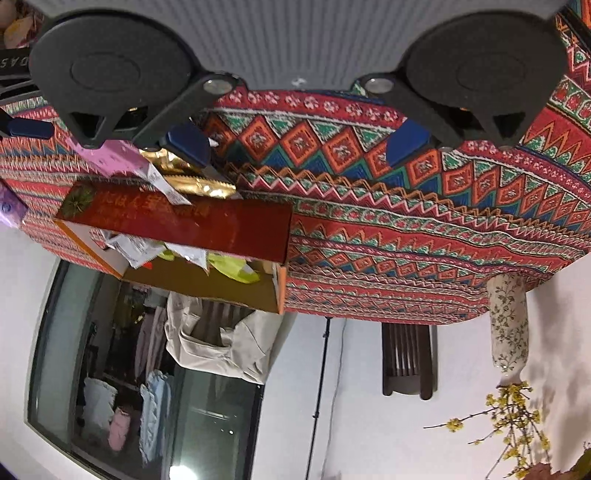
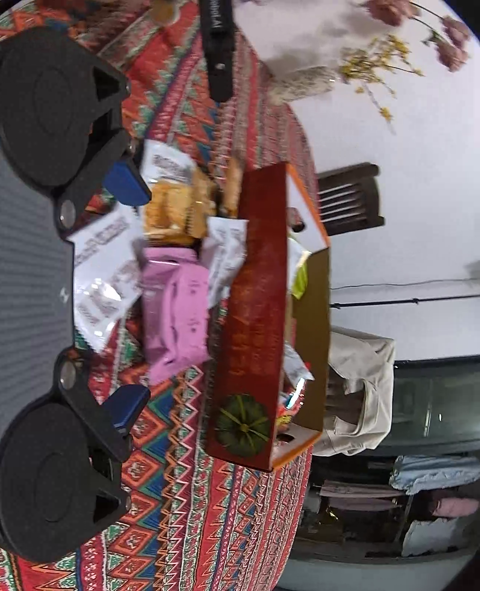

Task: Organize snacks
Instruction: 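Move both tools to the pile and grasp a white packet with the right tool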

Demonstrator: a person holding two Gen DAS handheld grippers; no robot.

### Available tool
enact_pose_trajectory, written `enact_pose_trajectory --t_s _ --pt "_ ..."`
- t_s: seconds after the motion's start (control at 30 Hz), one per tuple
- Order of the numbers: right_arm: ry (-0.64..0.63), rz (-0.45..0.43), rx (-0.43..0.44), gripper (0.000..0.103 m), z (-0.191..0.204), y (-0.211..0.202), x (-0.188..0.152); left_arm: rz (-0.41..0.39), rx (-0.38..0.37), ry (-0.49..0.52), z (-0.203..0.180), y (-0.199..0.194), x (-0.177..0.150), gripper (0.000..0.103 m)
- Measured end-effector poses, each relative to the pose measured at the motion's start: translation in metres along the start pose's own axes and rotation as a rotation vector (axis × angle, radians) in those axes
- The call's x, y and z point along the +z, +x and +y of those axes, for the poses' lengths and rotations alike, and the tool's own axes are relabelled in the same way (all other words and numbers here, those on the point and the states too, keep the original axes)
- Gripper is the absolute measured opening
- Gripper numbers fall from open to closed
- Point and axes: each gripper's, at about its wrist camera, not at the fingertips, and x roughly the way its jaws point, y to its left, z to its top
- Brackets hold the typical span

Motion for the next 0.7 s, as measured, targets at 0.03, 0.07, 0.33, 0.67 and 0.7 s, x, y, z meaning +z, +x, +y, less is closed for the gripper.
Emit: enact_pose_trajectory --t_s 0.03,0.07,0.33,0.67,0.7 --pt "-0.004 0.009 0.004 0.103 0.001 0.001 -0.002 0.005 -0.003 0.005 -0.001 0.001 -0.002 0.103" --pt "-0.008 0.016 0.006 0.103 0.002 0.002 -0.002 0.012 -0.006 0.008 -0.003 0.002 -0.003 0.103" --pt "-0.067 0.099 -0.006 0.103 0.010 0.022 -0.002 0.062 -0.022 0.018 -0.007 0.008 -0.014 0.103" --pt "-0.080 0.094 0.008 0.103 0.008 0.023 -0.001 0.118 -0.014 0.009 -0.004 0.018 -0.022 0.103" --pt "-0.086 0.097 0.014 0.103 0.008 0.023 0.000 0.125 -0.012 0.007 -0.004 0.019 -0.023 0.103"
